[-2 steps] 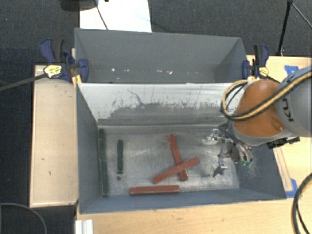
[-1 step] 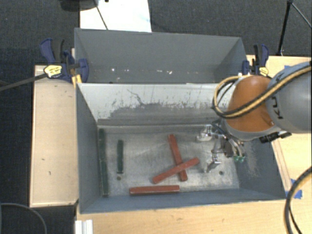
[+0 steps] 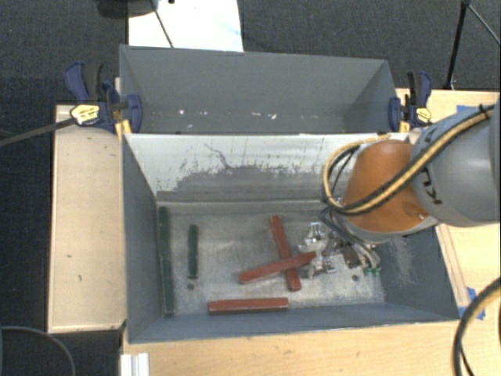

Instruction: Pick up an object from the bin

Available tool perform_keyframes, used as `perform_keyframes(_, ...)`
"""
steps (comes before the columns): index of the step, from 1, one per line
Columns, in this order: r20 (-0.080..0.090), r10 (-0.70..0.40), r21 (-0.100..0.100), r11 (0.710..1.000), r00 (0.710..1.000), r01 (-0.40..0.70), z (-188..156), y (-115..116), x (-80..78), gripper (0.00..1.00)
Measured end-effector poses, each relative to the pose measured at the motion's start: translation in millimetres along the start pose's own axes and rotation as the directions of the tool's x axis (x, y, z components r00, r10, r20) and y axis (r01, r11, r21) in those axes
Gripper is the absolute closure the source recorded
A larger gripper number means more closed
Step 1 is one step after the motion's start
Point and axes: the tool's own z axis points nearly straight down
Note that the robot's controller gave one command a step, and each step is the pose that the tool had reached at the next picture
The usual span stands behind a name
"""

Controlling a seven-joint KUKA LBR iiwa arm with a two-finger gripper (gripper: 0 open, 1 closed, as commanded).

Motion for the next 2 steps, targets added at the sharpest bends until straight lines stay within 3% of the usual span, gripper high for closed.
perform_keyframes(1, 0.000, -0.001, 0.000, 1.000, 1.000, 0.001, 0, 0, 0.0, 1.00)
perform_keyframes(2, -0.008, -0.081, -0.001, 0.997, 0.997, 0.081, -184, 5, -2.1, 1.00)
